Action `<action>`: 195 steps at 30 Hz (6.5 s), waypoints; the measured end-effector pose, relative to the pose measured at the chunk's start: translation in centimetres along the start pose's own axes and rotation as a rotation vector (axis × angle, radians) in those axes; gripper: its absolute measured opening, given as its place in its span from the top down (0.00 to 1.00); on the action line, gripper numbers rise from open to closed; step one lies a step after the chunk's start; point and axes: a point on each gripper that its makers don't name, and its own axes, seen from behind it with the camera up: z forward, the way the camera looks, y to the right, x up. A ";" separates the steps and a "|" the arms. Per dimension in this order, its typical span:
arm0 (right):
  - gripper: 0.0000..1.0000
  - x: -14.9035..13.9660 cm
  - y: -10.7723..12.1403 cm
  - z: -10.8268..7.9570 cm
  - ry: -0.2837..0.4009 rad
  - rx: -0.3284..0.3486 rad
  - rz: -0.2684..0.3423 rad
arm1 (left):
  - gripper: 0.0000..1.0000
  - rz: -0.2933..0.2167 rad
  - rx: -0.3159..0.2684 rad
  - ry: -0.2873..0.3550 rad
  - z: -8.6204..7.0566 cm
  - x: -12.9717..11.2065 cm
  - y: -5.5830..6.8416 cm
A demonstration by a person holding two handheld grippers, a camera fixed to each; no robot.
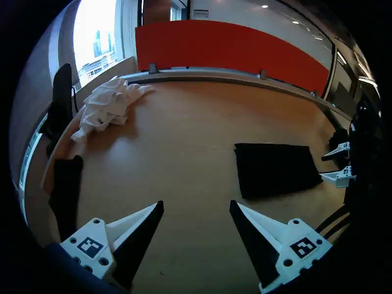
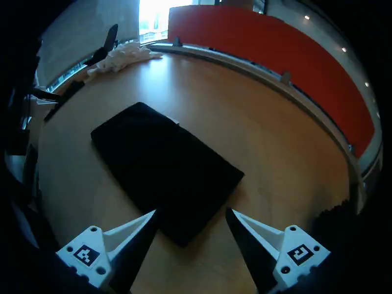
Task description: Fold towel
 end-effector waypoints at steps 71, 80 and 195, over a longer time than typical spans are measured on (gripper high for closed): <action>0.96 -2.3 -0.9 -2.0 -0.088 0.086 -0.021 | 0.00 0.008 -0.010 -0.011 0.6 -0.1 0.5; 0.96 0.8 0.5 -3.5 -0.037 0.052 -0.041 | 0.00 0.007 -0.008 -0.009 0.7 0.2 0.4; 0.37 10.8 -11.0 0.2 0.047 0.263 -0.270 | 0.00 -0.083 0.066 0.043 -3.7 -0.7 -3.9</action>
